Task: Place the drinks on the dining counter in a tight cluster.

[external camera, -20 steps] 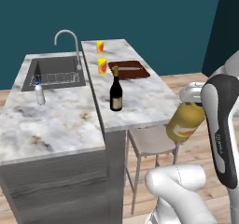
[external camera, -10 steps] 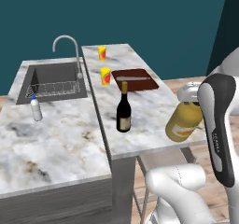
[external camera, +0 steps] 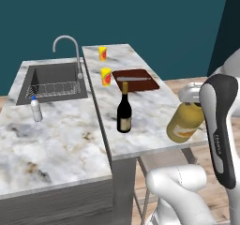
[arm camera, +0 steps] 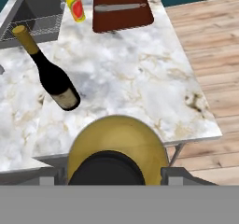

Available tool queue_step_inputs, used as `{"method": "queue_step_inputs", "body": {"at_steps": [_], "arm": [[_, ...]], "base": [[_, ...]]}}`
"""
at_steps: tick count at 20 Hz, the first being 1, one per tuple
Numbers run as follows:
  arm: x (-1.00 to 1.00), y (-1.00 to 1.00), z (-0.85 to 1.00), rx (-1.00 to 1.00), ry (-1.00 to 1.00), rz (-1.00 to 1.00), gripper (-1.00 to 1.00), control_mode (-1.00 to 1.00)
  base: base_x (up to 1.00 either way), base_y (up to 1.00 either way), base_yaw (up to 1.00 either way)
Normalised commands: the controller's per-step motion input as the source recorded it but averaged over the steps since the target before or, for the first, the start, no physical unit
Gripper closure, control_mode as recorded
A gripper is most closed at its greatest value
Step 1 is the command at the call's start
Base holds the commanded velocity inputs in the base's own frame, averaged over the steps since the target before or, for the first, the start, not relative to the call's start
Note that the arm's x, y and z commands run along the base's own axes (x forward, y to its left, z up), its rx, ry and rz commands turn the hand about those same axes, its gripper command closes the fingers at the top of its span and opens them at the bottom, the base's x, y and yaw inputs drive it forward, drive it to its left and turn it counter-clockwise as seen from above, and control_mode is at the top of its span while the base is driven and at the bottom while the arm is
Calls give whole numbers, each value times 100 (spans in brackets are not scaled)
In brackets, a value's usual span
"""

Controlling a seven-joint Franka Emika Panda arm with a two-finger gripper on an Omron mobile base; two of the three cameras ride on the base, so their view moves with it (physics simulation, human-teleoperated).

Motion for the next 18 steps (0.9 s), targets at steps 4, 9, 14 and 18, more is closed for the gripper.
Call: {"method": "queue_step_inputs", "body": {"at_steps": [4,9,14,18], "arm": [[27,0,0,0,7,4,100,-100],[68,0,0,0,10,27,100,-100],[42,5,-1,-5,5,8,100,-100],[41,33,-25,-17,0,-2,100,-100]], "base": [[8,0,0],[0,0,0],[0,0,0],[0,0,0]]}}
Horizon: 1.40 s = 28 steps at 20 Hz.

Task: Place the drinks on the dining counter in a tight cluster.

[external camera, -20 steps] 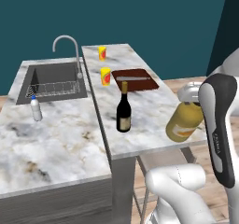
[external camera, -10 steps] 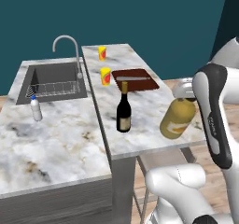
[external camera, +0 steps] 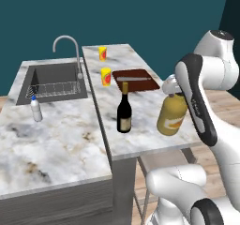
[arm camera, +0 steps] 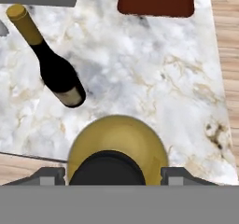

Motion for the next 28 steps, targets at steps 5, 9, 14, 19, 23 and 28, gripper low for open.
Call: {"method": "queue_step_inputs", "body": {"at_steps": [5,9,14,19,23,28], "arm": [[35,7,-19,-6,0,-6,100,-100],[32,-14,-3,0,0,0,100,-100],[31,0,0,0,0,0,100,-100],[6,0,0,2,0,2,100,-100],[0,0,0,6,0,9,100,-100],[1,24,0,1,0,8,100,-100]], "base": [[0,0,0],[0,0,0],[0,0,0],[0,0,0],[0,0,0],[0,0,0]]}}
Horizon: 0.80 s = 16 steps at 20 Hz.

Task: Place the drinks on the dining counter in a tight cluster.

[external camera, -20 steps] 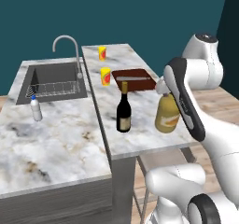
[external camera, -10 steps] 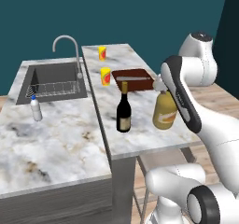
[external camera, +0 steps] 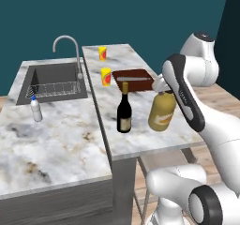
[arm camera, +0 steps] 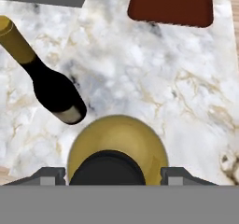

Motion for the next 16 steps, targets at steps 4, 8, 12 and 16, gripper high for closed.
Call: {"method": "queue_step_inputs", "body": {"at_steps": [4,8,12,16], "arm": [[19,34,0,0,0,1,100,-100],[18,2,0,0,0,0,100,-100],[12,-9,-1,0,0,0,100,-100],[2,0,-16,0,0,0,100,-100]], "base": [[0,0,0],[0,0,0],[0,0,0],[0,0,0]]}}
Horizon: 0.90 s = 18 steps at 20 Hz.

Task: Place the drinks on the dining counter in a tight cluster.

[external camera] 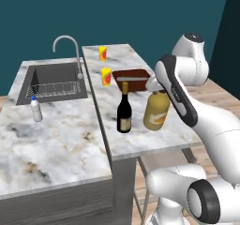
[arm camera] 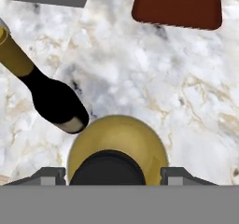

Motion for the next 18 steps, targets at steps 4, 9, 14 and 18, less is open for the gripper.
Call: {"method": "queue_step_inputs", "body": {"at_steps": [4,9,14,18], "arm": [[9,0,-24,0,0,0,100,-100],[11,0,-23,0,0,0,100,-100],[15,0,-14,0,0,0,100,-100],[40,17,3,0,0,0,100,-100]], "base": [[0,0,0],[0,0,0],[0,0,0],[0,0,0]]}}
